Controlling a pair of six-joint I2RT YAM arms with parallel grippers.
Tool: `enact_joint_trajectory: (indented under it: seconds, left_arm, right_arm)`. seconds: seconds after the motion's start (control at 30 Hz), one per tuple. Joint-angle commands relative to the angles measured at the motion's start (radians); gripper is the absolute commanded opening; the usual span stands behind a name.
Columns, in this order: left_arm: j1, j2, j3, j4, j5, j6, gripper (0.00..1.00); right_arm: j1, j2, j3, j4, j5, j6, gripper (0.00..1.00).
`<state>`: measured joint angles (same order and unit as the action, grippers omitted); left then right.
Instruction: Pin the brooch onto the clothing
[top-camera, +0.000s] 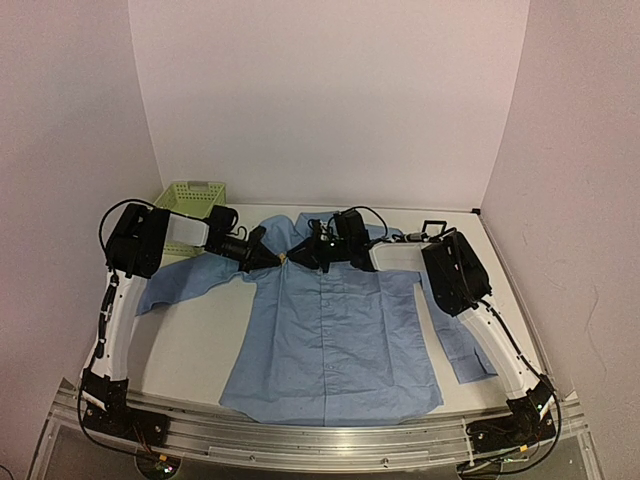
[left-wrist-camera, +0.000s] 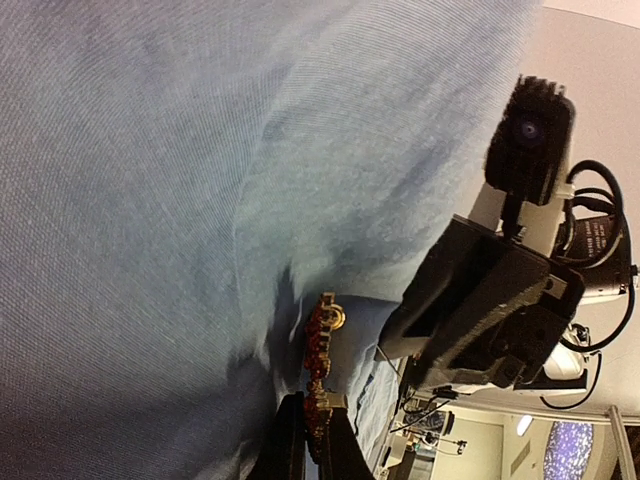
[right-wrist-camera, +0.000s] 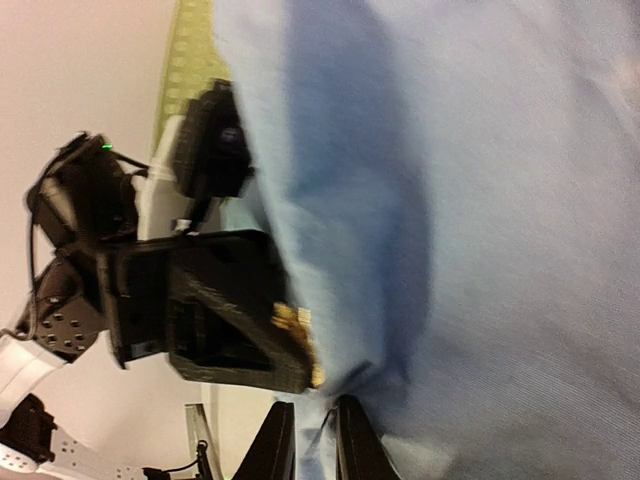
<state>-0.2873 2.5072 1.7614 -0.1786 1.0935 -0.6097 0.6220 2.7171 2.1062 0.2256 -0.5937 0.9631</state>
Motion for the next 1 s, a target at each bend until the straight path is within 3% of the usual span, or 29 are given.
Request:
enact_joint_trajectory:
  seconds: [0.0, 0.4, 0.7, 0.83, 0.97]
  left_arm:
    - [-0.003, 0.071, -0.004, -0.110, -0.104, 0.072, 0.00]
    - [-0.014, 0.074, 0.026, -0.131, -0.114, 0.123, 0.00]
    - [-0.013, 0.080, 0.025, -0.140, -0.114, 0.124, 0.00]
    - [-0.013, 0.089, 0.028, -0.150, -0.115, 0.123, 0.00]
    - [-0.014, 0.088, 0.025, -0.153, -0.114, 0.123, 0.00]
  right_arm:
    - [0.010, -0.029, 0.001, 0.208, -0.054, 0.069, 0.13]
    - [0.011, 0.015, -0.028, 0.213, 0.002, 0.111, 0.09]
    - [0.002, -0.004, 0.068, 0.184, -0.014, 0.039, 0.11]
    - [-0.021, -0.079, -0.024, 0.097, 0.047, -0.060, 0.16]
    - [-0.031, -0.137, -0.058, -0.159, 0.186, -0.315, 0.18]
